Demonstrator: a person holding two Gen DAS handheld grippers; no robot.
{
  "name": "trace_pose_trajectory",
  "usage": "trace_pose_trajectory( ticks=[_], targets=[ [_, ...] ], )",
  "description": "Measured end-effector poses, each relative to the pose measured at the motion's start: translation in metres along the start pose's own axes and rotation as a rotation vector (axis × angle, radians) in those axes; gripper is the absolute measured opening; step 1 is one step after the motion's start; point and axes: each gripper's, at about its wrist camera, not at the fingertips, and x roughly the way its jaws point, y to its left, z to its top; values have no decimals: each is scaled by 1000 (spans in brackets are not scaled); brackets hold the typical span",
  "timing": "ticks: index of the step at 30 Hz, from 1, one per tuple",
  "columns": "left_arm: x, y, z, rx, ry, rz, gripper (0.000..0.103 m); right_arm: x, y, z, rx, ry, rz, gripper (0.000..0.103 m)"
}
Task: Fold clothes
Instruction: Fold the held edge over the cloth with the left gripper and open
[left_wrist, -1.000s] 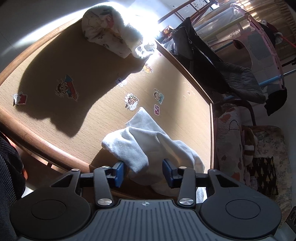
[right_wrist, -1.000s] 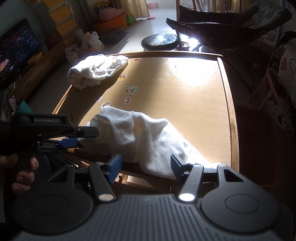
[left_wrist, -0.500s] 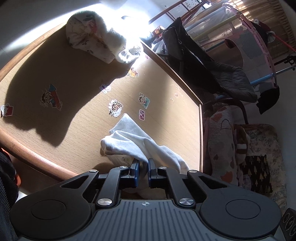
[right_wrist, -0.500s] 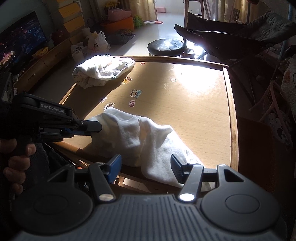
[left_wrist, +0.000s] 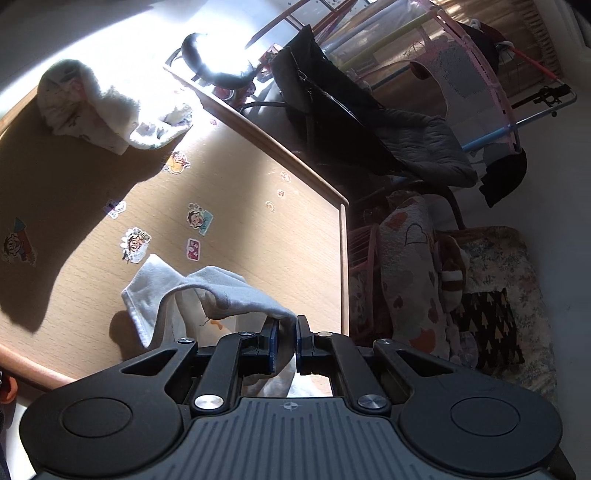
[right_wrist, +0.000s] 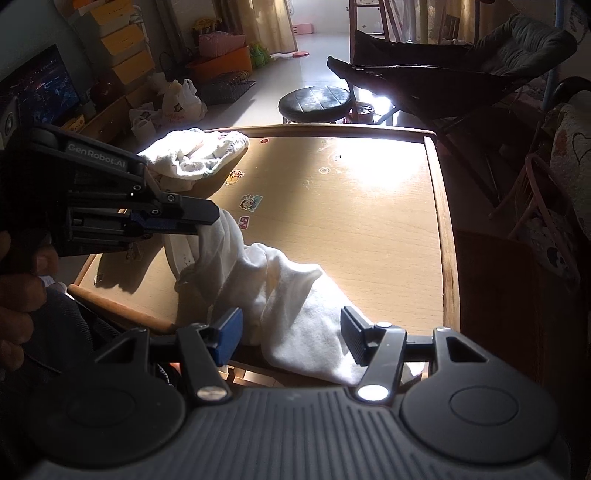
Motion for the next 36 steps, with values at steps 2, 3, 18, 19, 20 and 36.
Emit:
trace_pose_trajectory(
  ticks=[2, 3, 18, 19, 20, 36],
  targets=[
    [3, -9, 4, 14, 4, -9, 8, -2, -5, 1, 17, -6, -2, 58],
    [5, -13, 6, 21, 6, -13, 8, -3, -7, 1, 25, -11, -2, 58],
    [68, -52, 43, 50, 69, 33, 0, -3, -50, 3, 142, -34, -43, 58],
    [72, -53, 45, 55, 74, 38, 0, -2, -52, 2, 148, -32, -44, 58],
    [74, -53, 45, 60, 77, 43, 0, -1, -54, 2, 155, -30, -43, 58],
    [45, -30, 58, 164, -12, 133, 10, 19, -84, 28, 338, -52, 52, 58]
  ],
)
